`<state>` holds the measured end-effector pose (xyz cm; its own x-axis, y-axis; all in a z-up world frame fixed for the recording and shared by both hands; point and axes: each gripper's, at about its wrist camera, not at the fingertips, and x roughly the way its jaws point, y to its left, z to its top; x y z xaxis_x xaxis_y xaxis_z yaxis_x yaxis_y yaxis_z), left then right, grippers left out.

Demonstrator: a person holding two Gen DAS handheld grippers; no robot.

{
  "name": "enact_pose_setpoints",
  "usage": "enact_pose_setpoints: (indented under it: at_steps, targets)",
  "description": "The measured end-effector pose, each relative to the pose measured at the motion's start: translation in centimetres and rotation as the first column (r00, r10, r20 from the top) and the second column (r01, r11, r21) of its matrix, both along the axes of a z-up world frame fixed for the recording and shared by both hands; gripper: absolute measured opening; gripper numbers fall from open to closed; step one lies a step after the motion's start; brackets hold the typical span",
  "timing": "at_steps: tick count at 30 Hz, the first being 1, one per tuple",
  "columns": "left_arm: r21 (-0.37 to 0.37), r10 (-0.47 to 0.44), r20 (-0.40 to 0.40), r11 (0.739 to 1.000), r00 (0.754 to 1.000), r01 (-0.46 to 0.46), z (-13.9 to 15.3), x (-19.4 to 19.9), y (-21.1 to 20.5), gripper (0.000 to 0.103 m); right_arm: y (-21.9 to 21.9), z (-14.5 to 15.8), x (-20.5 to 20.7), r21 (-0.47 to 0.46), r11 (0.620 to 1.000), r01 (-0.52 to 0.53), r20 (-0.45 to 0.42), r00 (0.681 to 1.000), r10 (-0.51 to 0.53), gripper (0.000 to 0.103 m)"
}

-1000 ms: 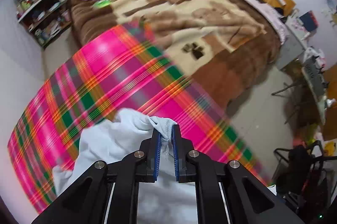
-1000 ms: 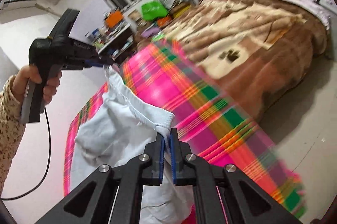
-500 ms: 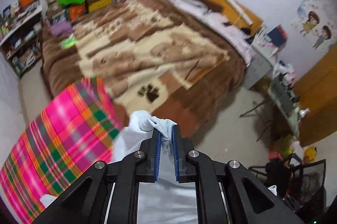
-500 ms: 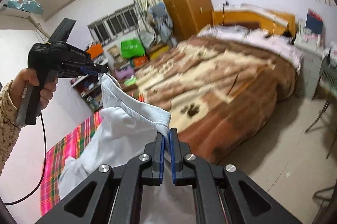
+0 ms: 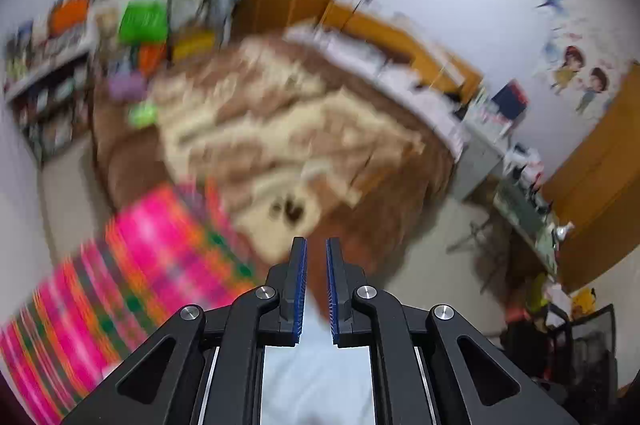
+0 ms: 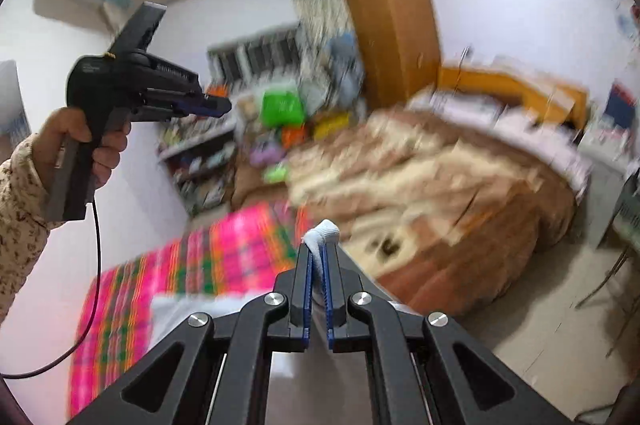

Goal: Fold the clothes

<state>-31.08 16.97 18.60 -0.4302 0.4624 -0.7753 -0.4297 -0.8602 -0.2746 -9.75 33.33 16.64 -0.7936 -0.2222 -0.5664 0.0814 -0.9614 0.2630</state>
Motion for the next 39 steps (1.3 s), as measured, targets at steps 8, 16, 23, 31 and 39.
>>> enact_pose_setpoints:
  at_steps: [8, 16, 23, 31, 39]
  targets:
    - [-0.025, 0.114, 0.260, 0.993, 0.959, -0.111, -12.1, 4.5, -13.2, 0.010, -17.1, -5.7, 0.3, -0.117, 0.936, -0.332, 0.119, 0.931, 0.345, 0.005]
    - [-0.143, 0.266, 0.244, 0.961, 0.932, -0.237, -15.3, 11.3, -27.8, 0.012, -35.8, -11.1, 5.3, -0.166, 0.717, -0.677, 0.185, 0.693, 0.697, 0.006]
    - [-0.166, 0.353, 0.278, 0.934, 0.893, -0.318, -17.9, 15.8, -36.2, 0.025, -48.1, -15.8, 11.0, -0.209, 0.472, -0.857, 0.248, 0.420, 0.873, 0.008]
    - [-0.195, 0.376, 0.298, 0.924, 0.877, -0.329, -21.0, 19.9, -37.7, 0.033, -48.8, -18.8, 12.9, -0.203, 0.457, -0.866, 0.337, 0.376, 0.863, 0.035]
    - [-0.181, 0.303, 0.288, 0.949, 0.909, -0.259, -24.0, 22.8, -32.8, 0.037, -32.8, -16.5, 6.5, -0.059, 0.804, -0.592, 0.322, 0.751, 0.577, 0.039]
